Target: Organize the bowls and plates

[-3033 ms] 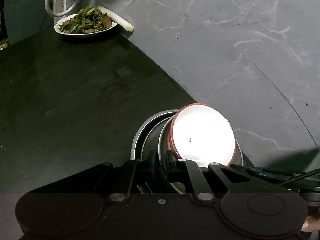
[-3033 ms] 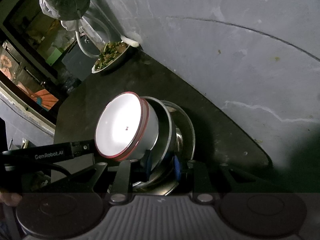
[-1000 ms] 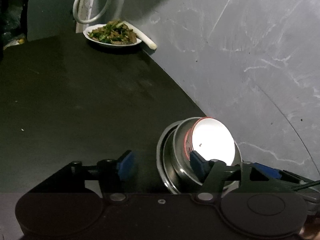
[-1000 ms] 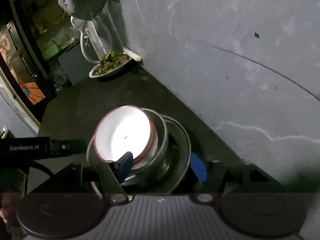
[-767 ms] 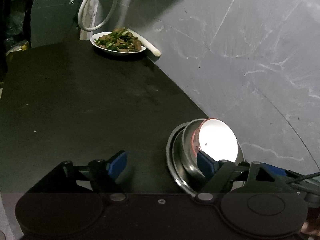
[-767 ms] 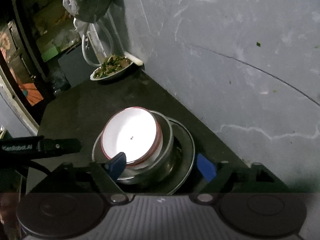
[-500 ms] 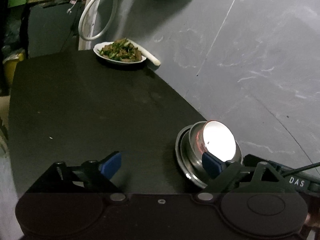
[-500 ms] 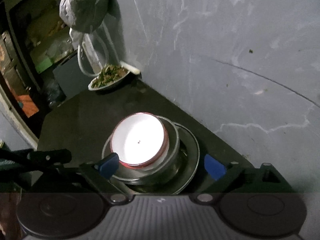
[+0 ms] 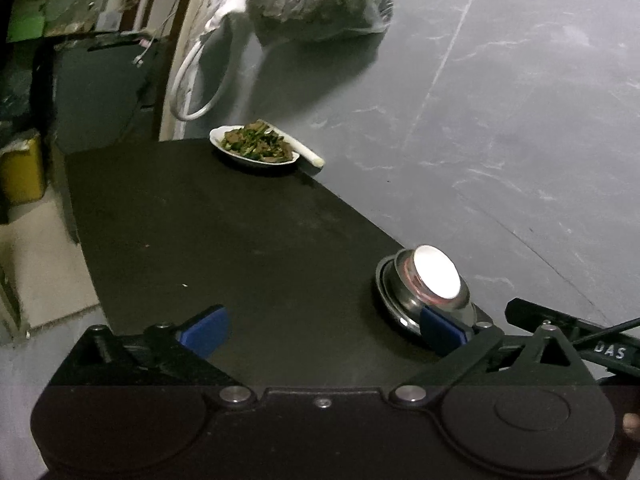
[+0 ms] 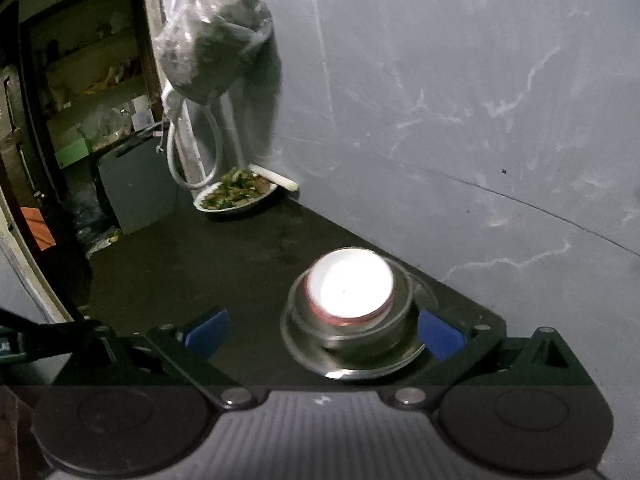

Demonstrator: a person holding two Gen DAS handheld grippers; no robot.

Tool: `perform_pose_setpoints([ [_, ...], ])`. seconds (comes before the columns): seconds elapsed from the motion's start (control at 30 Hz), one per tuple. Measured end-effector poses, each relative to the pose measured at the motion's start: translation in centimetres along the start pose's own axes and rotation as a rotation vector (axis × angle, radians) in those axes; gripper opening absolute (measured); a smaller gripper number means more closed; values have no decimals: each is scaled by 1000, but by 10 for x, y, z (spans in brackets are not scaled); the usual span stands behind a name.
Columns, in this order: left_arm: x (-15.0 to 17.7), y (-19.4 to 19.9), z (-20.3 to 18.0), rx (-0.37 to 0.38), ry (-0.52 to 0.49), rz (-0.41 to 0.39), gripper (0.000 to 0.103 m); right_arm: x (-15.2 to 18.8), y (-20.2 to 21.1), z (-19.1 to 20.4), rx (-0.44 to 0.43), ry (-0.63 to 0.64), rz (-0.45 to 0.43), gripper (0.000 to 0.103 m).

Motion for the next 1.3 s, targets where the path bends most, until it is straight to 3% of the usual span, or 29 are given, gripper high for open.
perform_pose_setpoints([
  [0.2, 19, 24, 13, 17, -97, 6, 102, 24, 52, 27, 56, -26, -39, 103],
  [0.5, 29, 45, 27, -1, -152, 5, 102, 44, 99, 38, 105, -46, -75, 103],
  [1.3, 47, 48, 20, 21, -162, 47, 102, 65, 109, 41, 117, -16, -10, 103],
])
Point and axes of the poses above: each gripper's, at about its wrist camera, not at the fingertips, and y roughly against the way its jaws point, z to its left, x to its underside, the point moved 6 cm from there along -y, roughly the way its jaws point, and after that the axes turned 8 degrees about -z, right-handed, at the moved point
